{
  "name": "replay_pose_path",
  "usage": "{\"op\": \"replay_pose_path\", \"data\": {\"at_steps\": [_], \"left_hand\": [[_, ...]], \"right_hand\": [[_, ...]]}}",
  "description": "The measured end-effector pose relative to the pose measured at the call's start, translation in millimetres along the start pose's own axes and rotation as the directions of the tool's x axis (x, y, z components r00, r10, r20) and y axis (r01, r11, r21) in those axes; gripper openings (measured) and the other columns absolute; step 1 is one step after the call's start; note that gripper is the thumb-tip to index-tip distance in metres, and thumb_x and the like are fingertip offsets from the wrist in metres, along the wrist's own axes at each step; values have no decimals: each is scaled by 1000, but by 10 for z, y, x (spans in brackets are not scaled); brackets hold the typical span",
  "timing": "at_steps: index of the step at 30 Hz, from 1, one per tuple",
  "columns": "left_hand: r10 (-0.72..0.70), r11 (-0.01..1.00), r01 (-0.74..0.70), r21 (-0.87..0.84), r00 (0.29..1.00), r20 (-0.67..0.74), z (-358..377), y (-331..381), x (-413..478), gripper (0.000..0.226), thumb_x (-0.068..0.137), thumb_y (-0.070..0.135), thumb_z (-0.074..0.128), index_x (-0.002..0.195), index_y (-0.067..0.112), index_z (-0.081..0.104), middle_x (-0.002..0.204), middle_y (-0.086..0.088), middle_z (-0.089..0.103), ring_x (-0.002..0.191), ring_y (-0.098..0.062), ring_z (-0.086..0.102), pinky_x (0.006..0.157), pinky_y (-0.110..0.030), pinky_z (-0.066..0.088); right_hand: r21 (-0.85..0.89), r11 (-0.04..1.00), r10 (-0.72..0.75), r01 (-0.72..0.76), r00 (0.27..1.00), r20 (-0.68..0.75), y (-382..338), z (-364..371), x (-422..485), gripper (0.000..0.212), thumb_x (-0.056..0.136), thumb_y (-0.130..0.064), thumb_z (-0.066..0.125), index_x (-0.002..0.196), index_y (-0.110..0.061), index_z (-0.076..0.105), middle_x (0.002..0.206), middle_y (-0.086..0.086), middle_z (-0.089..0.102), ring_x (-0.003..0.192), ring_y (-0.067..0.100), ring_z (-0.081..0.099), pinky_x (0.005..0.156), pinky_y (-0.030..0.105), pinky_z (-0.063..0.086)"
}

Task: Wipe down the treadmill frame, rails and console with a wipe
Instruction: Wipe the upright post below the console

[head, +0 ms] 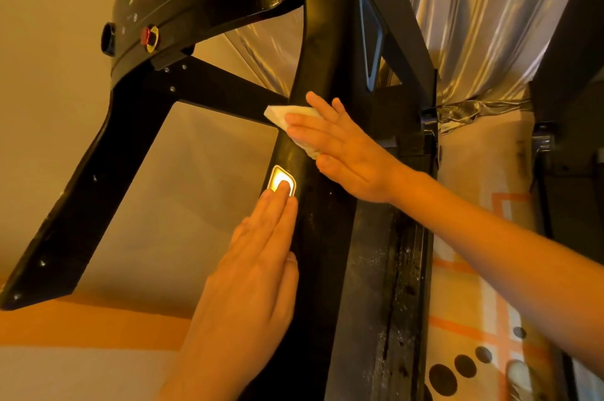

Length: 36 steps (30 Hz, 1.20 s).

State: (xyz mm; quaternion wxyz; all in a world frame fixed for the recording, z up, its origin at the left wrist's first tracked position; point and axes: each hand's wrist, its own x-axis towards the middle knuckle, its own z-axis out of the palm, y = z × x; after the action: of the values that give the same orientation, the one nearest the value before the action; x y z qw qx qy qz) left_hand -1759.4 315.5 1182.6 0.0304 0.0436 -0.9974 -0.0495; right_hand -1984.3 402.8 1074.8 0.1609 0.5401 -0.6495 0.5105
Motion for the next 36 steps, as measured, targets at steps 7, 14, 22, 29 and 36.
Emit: {"op": "replay_pose_path", "data": {"at_steps": [7,14,22,29,36], "left_hand": [[7,1000,-7,-12,1000,-25,21,-23,-11,59,94,54,16,151,46,4,155,35,-4,142,20,-6,118,-25,7],[34,999,-34,-17,999,-5,1,-30,-14,59,92,55,11,148,50,-7,153,37,-15,139,22,-20,118,-21,0],[66,998,-67,-5,997,-45,40,-68,-21,58,97,49,19,149,51,-8,155,35,-10,144,17,-13,118,-25,8],[50,999,-50,16,998,-27,10,-36,-16,59,95,51,15,149,50,-7,154,35,-13,142,20,-17,118,-24,4],[27,999,-26,23,999,-40,19,-29,-3,60,97,49,21,154,42,6,159,28,-2,145,15,-9,118,-28,12]], "right_hand": [[-152,959,-190,238,942,278,-53,-270,475,45,109,-33,32,139,-19,62,147,-3,58,153,19,28,127,42,-8],[-49,995,-77,82,992,103,-3,-221,80,44,111,-34,30,151,-19,44,159,0,41,157,22,18,127,45,-6],[-172,964,-169,203,966,194,-5,-222,341,45,110,-34,30,144,-19,56,153,1,51,153,22,27,127,43,-2],[-135,971,-183,197,977,107,18,-153,315,44,110,-33,29,146,-19,51,157,4,45,156,28,19,126,49,-4],[-98,988,-122,119,992,-28,102,12,71,47,112,-37,24,153,-22,40,160,4,39,157,24,14,126,48,-1]]}}
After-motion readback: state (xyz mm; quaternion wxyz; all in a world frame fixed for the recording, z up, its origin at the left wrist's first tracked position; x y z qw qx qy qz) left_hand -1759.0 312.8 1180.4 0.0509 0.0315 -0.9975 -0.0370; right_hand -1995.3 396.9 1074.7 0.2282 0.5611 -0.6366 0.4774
